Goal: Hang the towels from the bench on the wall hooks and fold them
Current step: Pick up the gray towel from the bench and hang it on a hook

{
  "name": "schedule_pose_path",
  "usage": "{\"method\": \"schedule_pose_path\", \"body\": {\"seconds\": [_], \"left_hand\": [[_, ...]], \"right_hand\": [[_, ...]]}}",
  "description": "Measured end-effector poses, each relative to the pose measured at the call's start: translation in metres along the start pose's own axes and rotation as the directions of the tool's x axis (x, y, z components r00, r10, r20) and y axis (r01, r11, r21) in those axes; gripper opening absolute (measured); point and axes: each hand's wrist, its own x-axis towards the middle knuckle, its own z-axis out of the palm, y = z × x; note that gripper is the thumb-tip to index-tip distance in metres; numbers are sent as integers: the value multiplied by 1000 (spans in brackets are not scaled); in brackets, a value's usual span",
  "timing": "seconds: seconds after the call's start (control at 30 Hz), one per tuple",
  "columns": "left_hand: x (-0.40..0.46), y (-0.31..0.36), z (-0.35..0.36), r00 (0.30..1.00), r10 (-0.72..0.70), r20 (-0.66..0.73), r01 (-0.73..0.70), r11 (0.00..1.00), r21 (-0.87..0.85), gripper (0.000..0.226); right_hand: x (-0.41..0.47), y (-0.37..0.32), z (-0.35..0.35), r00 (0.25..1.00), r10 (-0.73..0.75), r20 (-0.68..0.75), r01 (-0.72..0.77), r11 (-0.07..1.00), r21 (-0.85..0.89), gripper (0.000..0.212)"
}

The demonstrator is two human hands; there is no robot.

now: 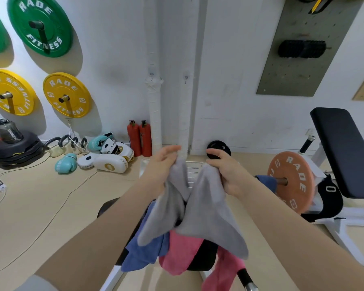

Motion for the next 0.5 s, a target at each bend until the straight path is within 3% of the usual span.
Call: {"method": "schedule_pose_path", "body": {"seconds": [0.1, 0.17, 0.23, 0.33, 0.4, 0.5], "left_hand": [[-20, 11, 18, 991, 121, 54, -121, 993, 10, 31], [-28, 15, 24, 983, 169, 77, -165, 984, -61, 33], [-29, 16, 24, 982, 179, 59, -173, 981, -92, 30], [-27, 12, 23, 985, 158, 61, -151, 982, -113, 22], [-26, 9, 22, 988, 140, 70, -130, 983, -131, 20], [-23, 8, 22, 995, 88, 50, -77, 977, -199, 16]], "right_hand": [[-8, -7, 11, 997, -19, 75, 0, 970, 245, 17], [-16, -10, 13, 982, -54, 180, -22, 918, 395, 25], [-22, -10, 14, 958, -133, 254, 14, 906, 424, 39], [-27, -5, 14, 931, -262, 253, 194, 945, 264, 49], [-29, -3, 15, 915, -338, 222, 343, 939, 16, 50], [-30, -3, 17, 846, -490, 210, 533, 764, -364, 46]]}}
